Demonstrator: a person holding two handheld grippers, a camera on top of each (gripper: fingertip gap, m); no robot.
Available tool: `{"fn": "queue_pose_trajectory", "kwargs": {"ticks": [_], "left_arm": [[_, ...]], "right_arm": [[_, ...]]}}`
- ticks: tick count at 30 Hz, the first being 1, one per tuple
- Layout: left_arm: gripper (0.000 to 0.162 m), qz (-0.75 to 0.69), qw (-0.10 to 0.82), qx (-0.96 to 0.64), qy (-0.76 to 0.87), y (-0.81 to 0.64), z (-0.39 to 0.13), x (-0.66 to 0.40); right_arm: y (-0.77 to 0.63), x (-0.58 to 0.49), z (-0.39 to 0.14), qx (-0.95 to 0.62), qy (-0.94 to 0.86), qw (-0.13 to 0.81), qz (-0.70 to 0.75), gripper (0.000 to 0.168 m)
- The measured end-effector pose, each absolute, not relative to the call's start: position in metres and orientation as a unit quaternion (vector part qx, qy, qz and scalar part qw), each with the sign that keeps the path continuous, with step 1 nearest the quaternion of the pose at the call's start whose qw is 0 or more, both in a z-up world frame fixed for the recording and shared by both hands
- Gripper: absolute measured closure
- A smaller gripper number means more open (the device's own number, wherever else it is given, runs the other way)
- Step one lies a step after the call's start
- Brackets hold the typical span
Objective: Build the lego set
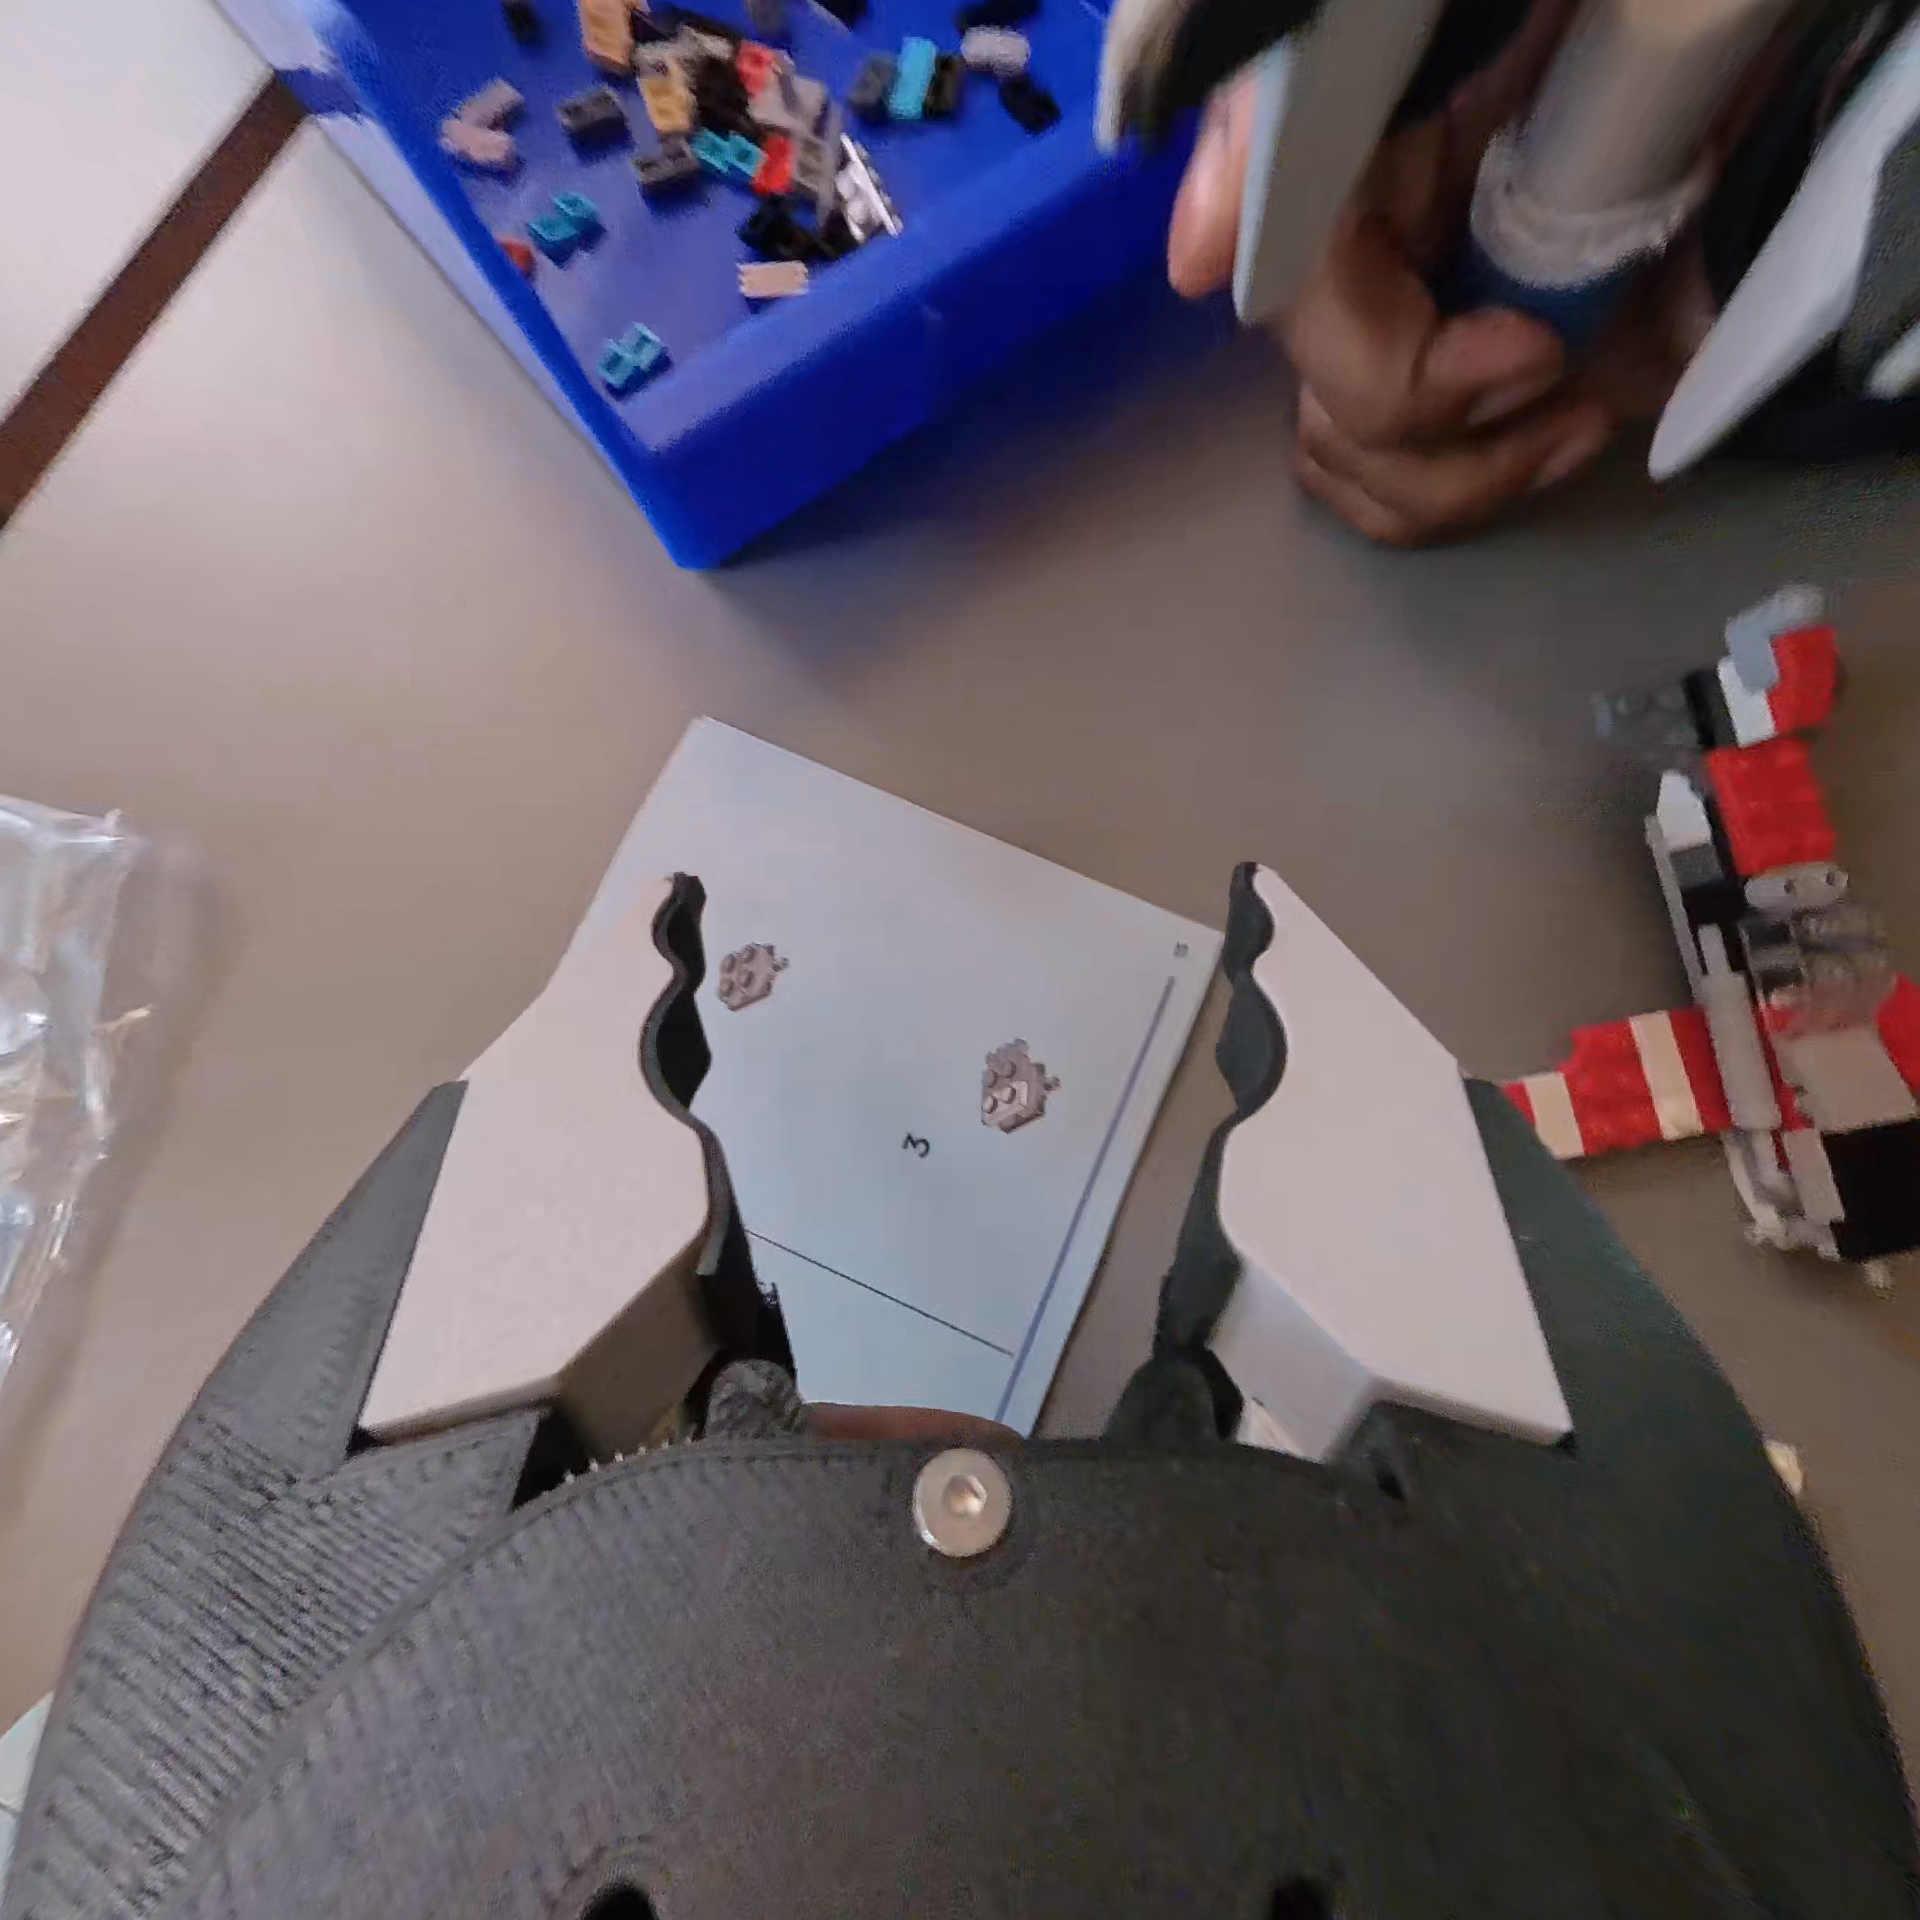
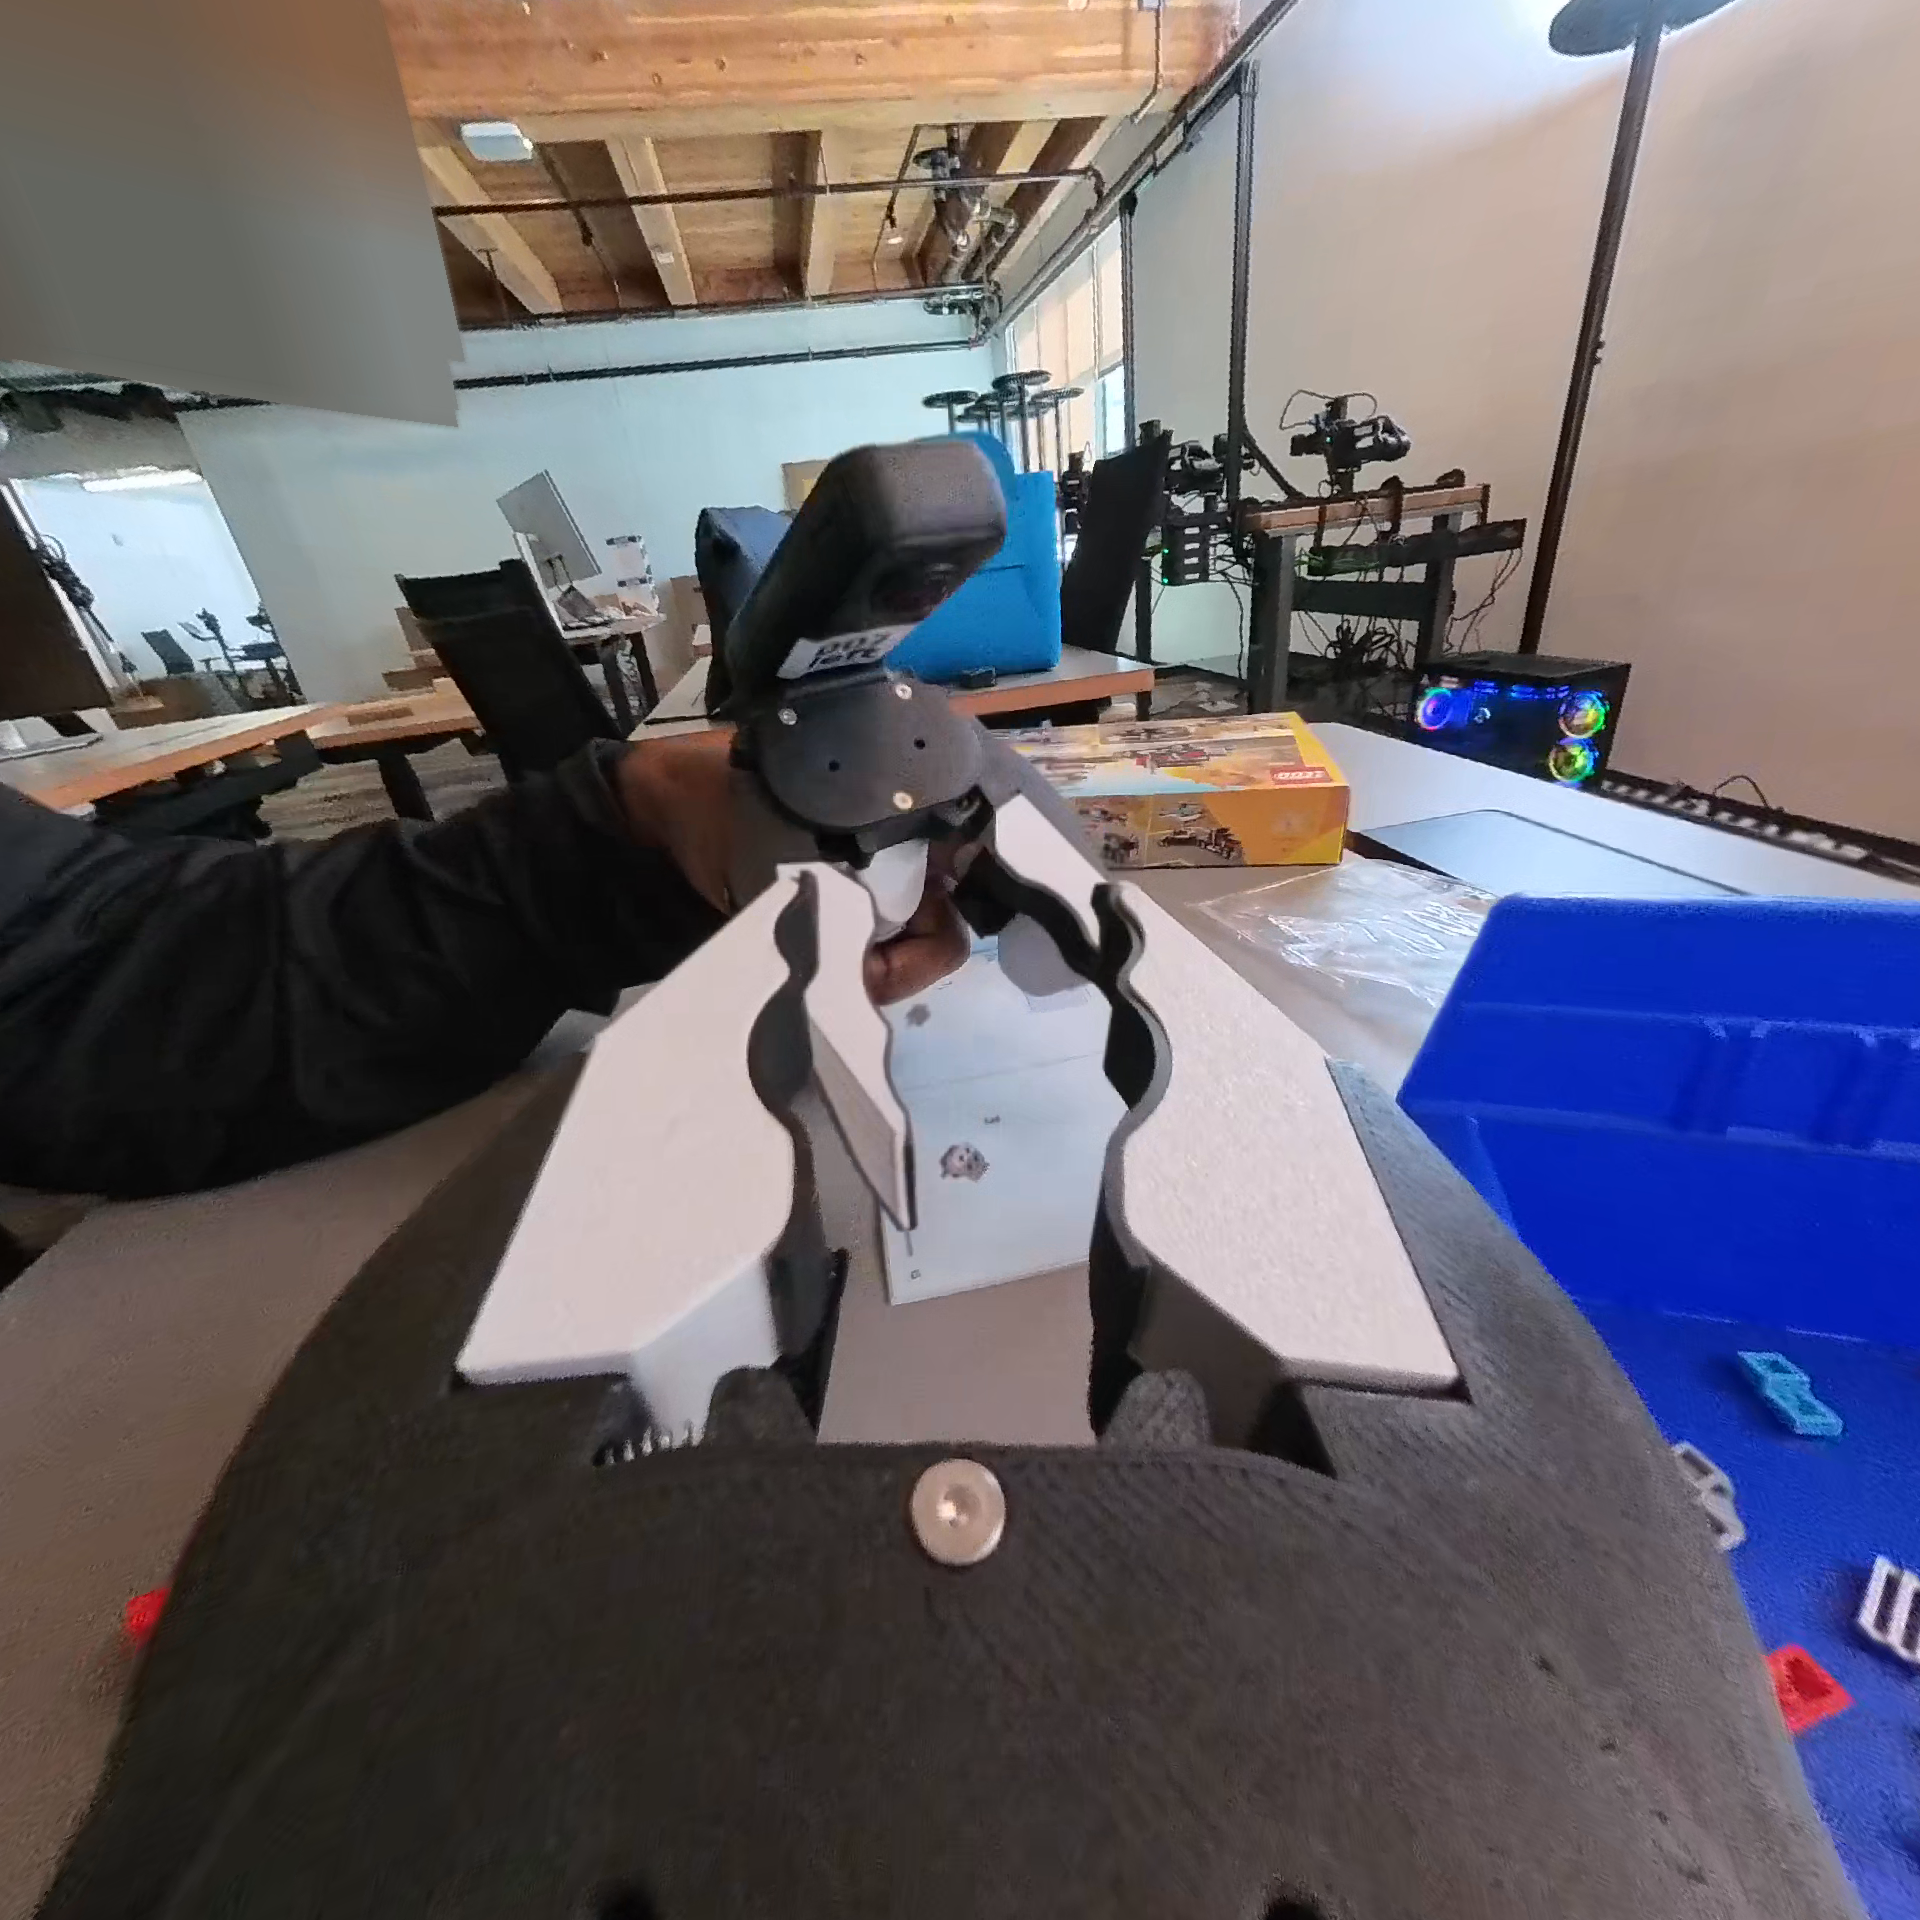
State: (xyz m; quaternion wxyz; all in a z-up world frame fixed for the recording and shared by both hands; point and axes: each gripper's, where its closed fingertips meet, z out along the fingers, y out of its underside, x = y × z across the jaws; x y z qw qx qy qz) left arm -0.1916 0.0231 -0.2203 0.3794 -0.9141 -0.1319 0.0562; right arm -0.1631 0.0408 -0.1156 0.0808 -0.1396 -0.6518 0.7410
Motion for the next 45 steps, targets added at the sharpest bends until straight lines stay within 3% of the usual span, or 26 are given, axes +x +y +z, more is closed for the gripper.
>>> {"fn": "queue_pose_trajectory", "kwargs": {"ticks": [10,23,45], "left_arm": [[0.057,0.027,0.349,-0.933,-0.086,0.011,-0.246,-0.176],[0.079,0.038,0.338,-0.938,-0.061,0.006,-0.245,-0.172],[0.091,0.035,0.341,-0.936,-0.076,-0.001,-0.241,-0.174]], "right_arm": [[0.051,-0.167,-0.112,-0.157,-0.633,0.047,0.757,0.113],[0.05,-0.166,-0.112,-0.157,-0.633,0.048,0.757,0.113],[0.042,-0.172,-0.122,-0.172,-0.661,0.047,0.729,0.114]]}}
